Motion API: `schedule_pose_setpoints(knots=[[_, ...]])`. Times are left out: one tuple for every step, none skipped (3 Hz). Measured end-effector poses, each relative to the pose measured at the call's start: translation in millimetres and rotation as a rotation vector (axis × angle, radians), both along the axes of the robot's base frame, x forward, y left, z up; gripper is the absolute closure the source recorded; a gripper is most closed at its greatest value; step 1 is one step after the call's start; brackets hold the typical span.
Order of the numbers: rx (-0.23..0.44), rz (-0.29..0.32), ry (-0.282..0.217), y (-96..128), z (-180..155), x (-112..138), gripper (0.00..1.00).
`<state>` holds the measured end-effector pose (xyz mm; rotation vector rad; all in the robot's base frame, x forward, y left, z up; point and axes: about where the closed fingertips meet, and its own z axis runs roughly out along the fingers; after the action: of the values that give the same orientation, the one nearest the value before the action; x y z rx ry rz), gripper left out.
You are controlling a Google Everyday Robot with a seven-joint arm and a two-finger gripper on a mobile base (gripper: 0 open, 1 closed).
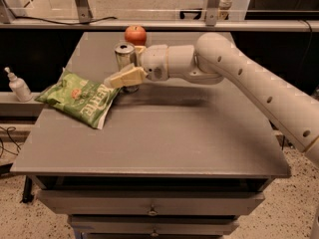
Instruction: Move redbull can near green jalapeno chip bag
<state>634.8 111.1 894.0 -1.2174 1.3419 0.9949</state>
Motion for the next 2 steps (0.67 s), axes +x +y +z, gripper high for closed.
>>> schedule_pose_setpoints(knots=[[-0.005, -0.005, 0.007, -3, -1, 0, 0.0], [-0.023, -0.057, -0.011, -31, 8, -3, 0.0]])
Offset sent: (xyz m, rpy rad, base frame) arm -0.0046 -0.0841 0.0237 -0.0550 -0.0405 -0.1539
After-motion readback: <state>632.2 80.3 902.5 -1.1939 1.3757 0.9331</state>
